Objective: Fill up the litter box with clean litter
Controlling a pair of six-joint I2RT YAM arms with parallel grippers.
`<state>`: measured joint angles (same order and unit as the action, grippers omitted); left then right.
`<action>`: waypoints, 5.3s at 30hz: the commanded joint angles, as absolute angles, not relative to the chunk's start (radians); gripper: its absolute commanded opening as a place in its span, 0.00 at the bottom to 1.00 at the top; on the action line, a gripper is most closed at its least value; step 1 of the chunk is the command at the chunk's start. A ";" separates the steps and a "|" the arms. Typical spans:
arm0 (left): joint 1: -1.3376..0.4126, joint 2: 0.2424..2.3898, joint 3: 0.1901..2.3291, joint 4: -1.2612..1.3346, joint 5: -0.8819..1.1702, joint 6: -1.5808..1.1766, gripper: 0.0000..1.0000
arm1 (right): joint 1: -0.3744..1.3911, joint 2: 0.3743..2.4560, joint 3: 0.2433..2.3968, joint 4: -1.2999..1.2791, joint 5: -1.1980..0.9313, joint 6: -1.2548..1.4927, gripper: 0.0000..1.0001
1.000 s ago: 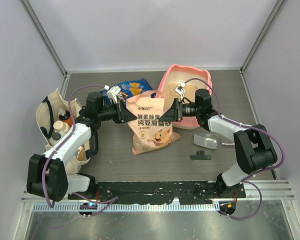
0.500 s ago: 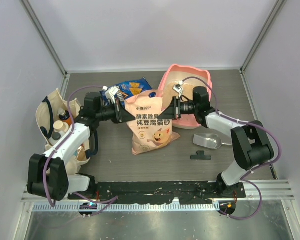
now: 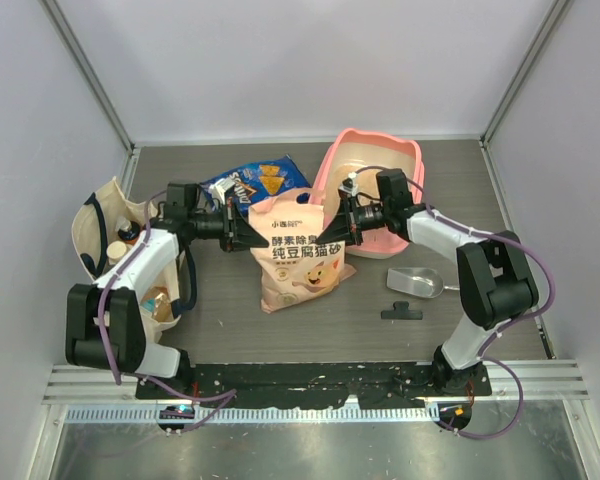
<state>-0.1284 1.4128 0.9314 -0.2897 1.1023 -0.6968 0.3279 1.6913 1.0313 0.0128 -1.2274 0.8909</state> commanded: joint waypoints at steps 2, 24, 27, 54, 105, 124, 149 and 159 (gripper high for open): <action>-0.046 1.434 0.969 -0.235 1.305 -0.824 0.00 | 0.264 1.681 1.095 -0.078 -1.388 0.960 0.01; -0.041 1.560 1.017 -0.629 1.316 -0.759 0.02 | 0.258 1.733 1.178 -0.394 -1.416 0.891 0.02; -0.048 1.539 1.170 -0.903 1.221 -0.432 0.34 | 0.261 1.743 1.193 -0.397 -1.416 0.890 0.02; -0.598 1.430 1.292 -0.635 0.635 0.937 0.93 | 0.308 1.724 1.160 -0.322 -1.422 0.931 0.02; -0.617 1.804 1.554 -1.042 0.955 0.819 0.13 | 0.144 1.234 1.211 -0.478 -1.134 -0.581 0.63; -0.588 1.836 1.582 -1.069 1.028 0.741 0.15 | 0.379 1.227 0.968 -0.457 -1.100 -1.325 0.65; -0.574 1.832 1.578 -1.103 1.037 0.746 0.17 | 0.408 1.652 1.252 -0.976 -1.197 -2.080 0.69; -0.569 1.803 1.580 -1.126 0.982 0.807 0.19 | 0.394 1.715 1.347 -0.957 -1.152 -1.748 0.60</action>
